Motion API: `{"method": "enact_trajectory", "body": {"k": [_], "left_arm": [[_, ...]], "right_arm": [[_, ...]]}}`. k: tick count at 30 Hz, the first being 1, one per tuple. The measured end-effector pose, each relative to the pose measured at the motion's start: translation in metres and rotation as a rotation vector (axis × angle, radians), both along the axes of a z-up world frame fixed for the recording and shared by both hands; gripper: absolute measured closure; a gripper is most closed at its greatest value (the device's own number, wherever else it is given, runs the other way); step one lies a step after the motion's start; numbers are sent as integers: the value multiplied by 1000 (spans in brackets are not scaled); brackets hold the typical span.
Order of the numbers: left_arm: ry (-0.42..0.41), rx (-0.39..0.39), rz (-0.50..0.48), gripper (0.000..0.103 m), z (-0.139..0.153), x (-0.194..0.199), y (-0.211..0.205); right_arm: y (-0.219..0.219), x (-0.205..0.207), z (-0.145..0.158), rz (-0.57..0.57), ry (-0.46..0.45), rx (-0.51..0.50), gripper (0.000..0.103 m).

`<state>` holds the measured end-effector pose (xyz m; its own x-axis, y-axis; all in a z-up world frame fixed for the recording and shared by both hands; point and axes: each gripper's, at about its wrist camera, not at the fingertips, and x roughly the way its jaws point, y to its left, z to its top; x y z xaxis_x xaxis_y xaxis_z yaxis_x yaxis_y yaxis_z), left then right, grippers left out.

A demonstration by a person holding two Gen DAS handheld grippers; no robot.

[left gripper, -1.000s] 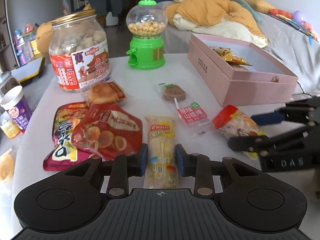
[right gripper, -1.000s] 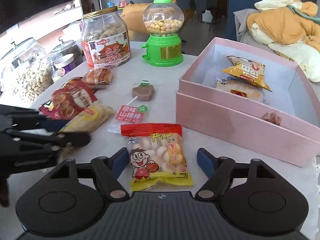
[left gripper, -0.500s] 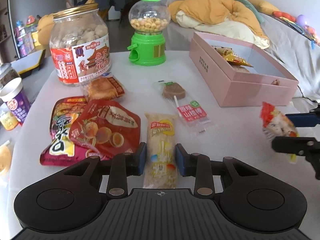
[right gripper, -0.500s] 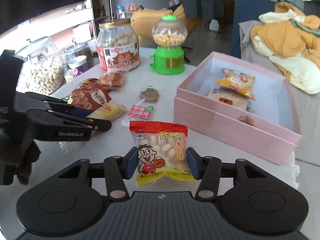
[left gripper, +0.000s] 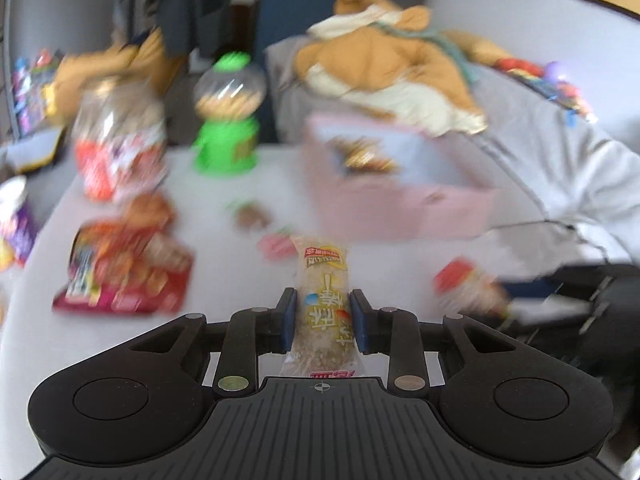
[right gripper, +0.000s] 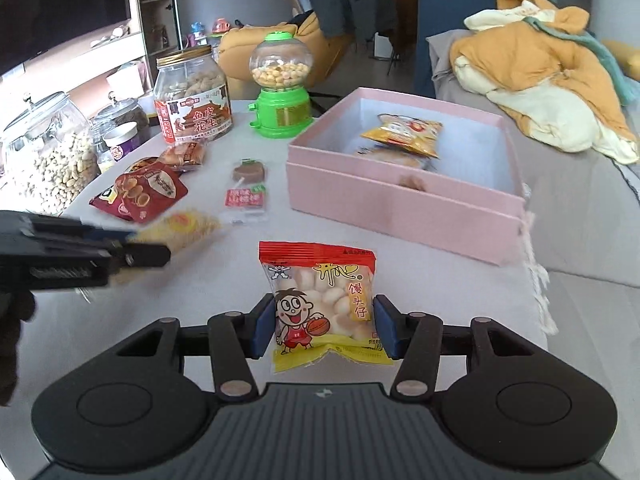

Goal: Organize snacks
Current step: 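Carry the bread stick into the pink box and open the left tool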

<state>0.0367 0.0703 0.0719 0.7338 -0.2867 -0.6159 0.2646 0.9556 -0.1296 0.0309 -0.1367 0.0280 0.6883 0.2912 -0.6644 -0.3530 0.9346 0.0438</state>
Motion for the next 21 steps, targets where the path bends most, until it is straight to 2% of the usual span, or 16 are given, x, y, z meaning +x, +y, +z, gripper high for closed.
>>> {"method": "enact_trajectory", "body": {"k": [4,7,9,11,12,15,18,21], "left_arm": [[6,-49,-74,70,35,26,-39],[1,-127,-80,70,55,64,-70],[-35,-180,-90,69,60,97,-90],[-65,-148,-75,67,51,130,-108],[-62,-97,-42,67,43,144,-117],[-64,-13,22,70,29,152,-127],[9,-39,26,70,19,145,-115],[43,-114,31,70,10,122,-82]], "right_arm": [[-18,-20,3,-13,-37,30,51],[-33,-26,5,-37,-36,90,51],[-38,-27,4,-52,-31,111,51],[-40,-28,1,-54,-30,122,52],[-41,-27,-1,-61,-30,124,52],[-44,-28,-6,-87,-29,126,52],[-49,-30,-11,-89,-39,121,52],[-53,-26,-12,-105,-31,115,52]]}}
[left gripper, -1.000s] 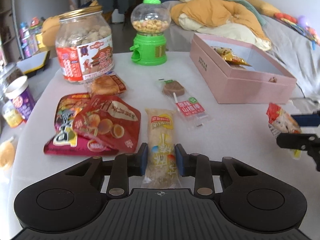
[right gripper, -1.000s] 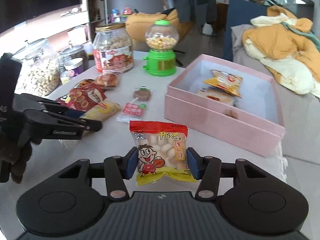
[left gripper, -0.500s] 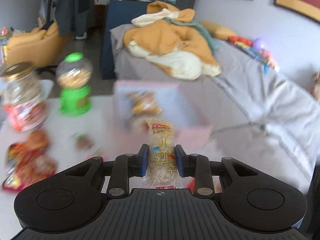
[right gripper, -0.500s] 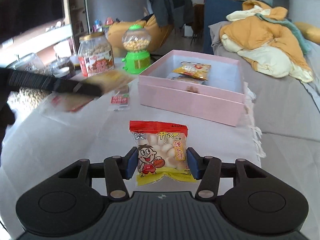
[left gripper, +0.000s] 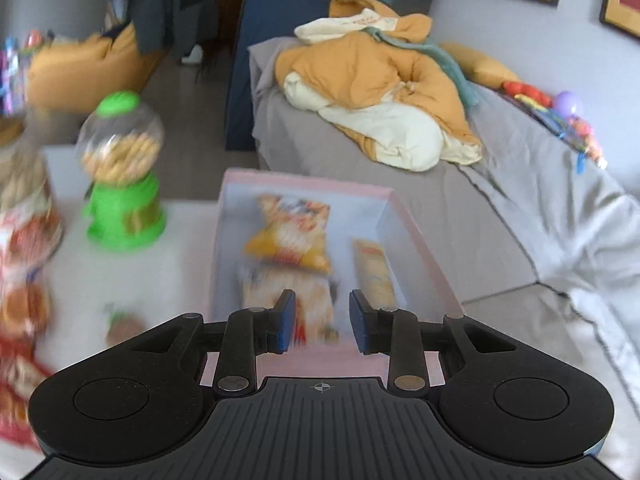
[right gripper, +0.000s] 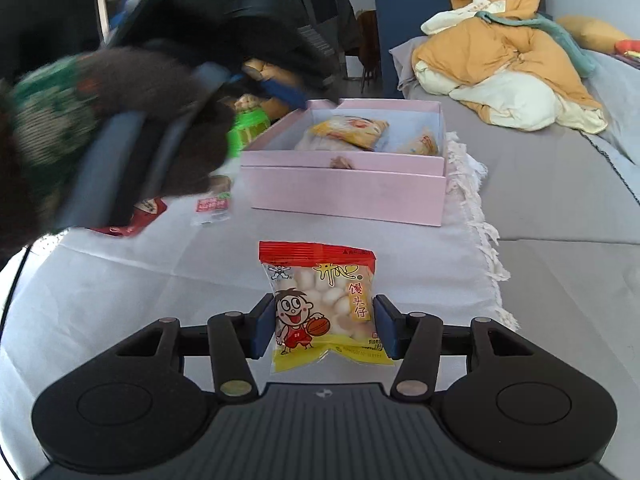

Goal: Organize snacks
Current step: 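Carry the bread stick into the pink box and open the left tool, then lower the milk-candy bag into the pink box and open the right tool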

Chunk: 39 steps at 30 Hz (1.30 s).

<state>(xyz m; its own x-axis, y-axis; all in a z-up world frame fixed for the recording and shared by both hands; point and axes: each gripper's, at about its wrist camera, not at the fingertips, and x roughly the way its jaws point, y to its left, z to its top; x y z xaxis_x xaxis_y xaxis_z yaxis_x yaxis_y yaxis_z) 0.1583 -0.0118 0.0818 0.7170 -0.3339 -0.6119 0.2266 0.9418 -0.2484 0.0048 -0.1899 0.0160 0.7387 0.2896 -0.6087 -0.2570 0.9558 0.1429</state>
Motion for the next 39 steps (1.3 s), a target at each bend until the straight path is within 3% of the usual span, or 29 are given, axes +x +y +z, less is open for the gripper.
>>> {"method": "enact_trajectory", "body": {"k": [5,9,13,17,18,19,20,25,28,32,35,39], "left_arm": [[-60,-16,23,70,-14,-52,60],[-68,10,55,70,-14,-75,102],[-60,-31,113,70,-15,-80,139],[-74,-52,152,70,-17,-78,163],[-79,-48,158,70,-17,-77,166],[-87,-40,159,70,-18,-79,172],[-99,-26,159,70,-17,-80,175],[-150,34,197,70,-20,-78,193],[-147,18,272,70,-25,-72,211],[-109,-19,351,70,-33,-65,232],[-76,-9,315,70,-35,-65,236],[-16,41,182,70,-42,-68,230]], "right_arm": [[1,12,16,-13,15,-2,52],[8,26,51,-14,-50,-28,52],[12,69,91,-47,-65,-21,52],[22,130,116,-148,-133,-84,47],[23,145,116,-157,-112,-74,40],[23,161,116,-171,-65,-56,25],[21,173,113,-192,-25,-35,23],[38,182,96,-179,1,-50,23],[62,179,87,-123,-9,-101,23],[93,179,83,-35,-3,-81,23],[121,188,80,21,12,-90,23],[154,194,72,98,46,-51,23]]}}
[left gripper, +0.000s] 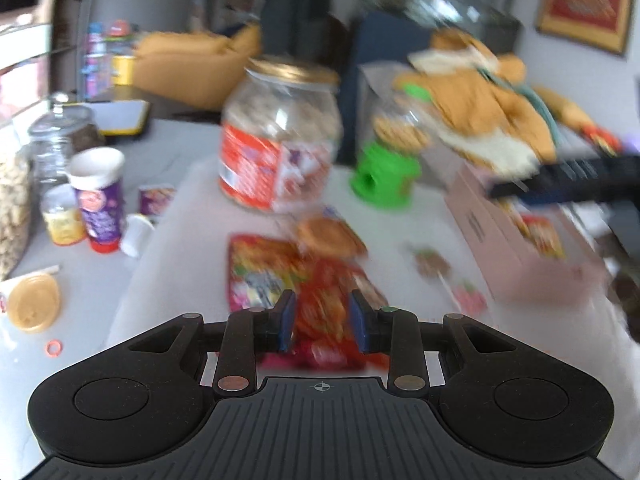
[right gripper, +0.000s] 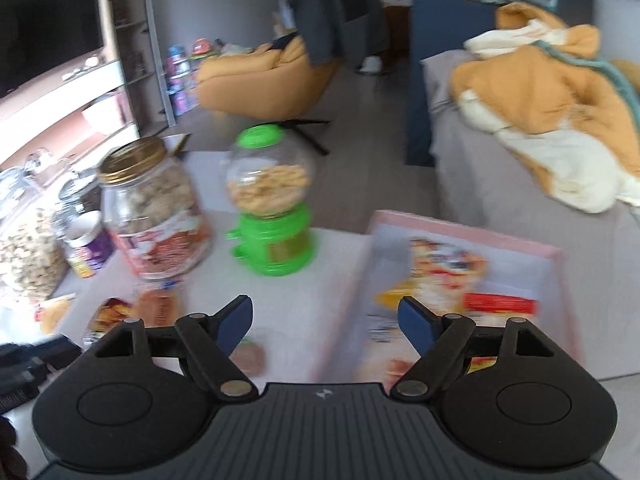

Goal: Organize snacks
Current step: 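Lower the milk-candy bag into the pink box and open the right tool, then grasp the red pouch with the left tool while the right tool grasps the round pastry bag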

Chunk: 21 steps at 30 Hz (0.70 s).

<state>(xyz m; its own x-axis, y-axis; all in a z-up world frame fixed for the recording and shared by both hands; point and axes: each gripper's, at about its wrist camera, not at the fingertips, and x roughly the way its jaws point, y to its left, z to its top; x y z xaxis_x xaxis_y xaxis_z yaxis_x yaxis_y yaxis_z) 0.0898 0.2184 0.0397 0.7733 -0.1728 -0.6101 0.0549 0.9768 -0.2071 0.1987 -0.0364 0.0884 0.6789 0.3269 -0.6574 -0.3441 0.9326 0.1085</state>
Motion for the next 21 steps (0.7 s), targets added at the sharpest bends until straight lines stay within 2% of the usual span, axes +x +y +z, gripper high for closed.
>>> {"method": "enact_trajectory", "body": {"k": [3,6,10,12,14,16,21], "left_arm": [[25,-11,-30,70,-7,-7,2],[-1,-49,50,70,-6,-15,20],[-55,-109,143,70,1,-21,47],[-76,-133,159,70,5,-17,52],[-82,-145,145,70,6,-7,50],[-74,-140,129,70,4,4,42],[-35,-98,86,70,-8,25,14]], "right_arm": [[26,5,-12,77,65,41,23],[59,6,-30,124,104,4,23],[81,14,-52,105,138,-58,23],[78,20,-59,91,149,-44,28],[72,24,-66,85,173,-42,46],[72,18,-68,91,168,-67,54],[68,-18,-74,184,180,-70,58]]}}
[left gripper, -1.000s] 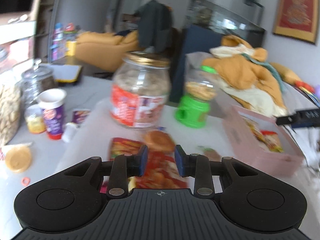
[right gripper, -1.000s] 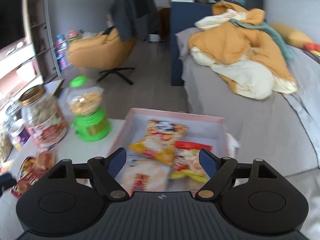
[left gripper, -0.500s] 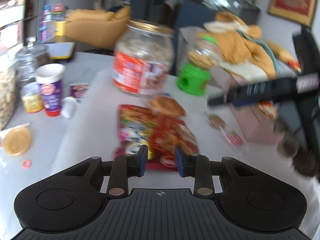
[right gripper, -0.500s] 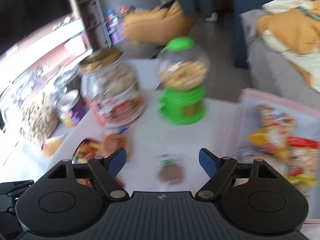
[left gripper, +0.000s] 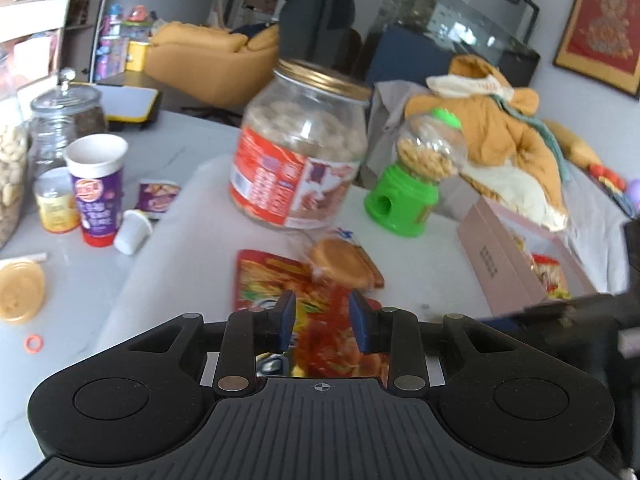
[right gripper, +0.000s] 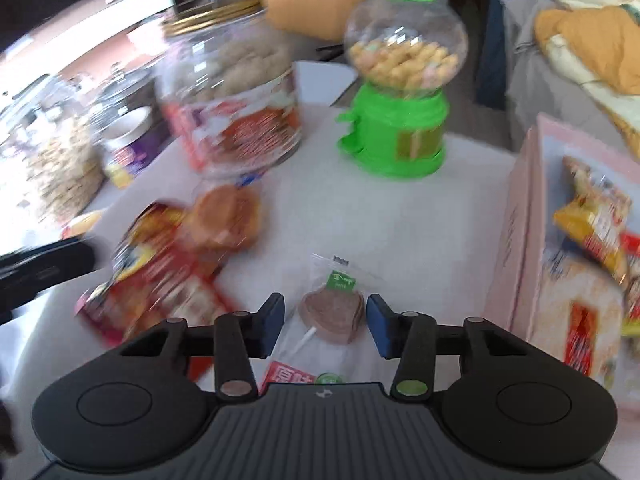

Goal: Organize snacks
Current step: 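Grasp the red pouch with the left tool while the right tool grasps the round pastry bag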

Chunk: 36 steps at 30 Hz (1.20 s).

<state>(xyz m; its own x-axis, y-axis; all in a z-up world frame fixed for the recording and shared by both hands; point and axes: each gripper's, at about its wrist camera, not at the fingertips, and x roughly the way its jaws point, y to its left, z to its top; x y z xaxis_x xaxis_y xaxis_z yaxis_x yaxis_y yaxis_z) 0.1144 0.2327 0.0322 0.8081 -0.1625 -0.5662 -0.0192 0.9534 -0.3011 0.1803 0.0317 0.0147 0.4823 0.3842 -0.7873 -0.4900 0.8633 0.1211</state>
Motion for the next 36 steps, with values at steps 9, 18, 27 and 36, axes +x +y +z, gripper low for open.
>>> {"method": "enact_trajectory", "body": {"k": [9,18,27,36], "left_arm": [[26,132,-43,68,-8,12,-32],[63,88,-196,65,-15,-25,-60],[68,89,-110,63,-19,-60,-39],[54,25,-72,66,-23,-66,-25]], "right_arm": [[-42,-62,-4,81,-57,-26,58],[-74,-68,1,40,-50,54,58],[-9,-27,35,55,-105,83,23],[72,57,6,-38,74,67,36]]}}
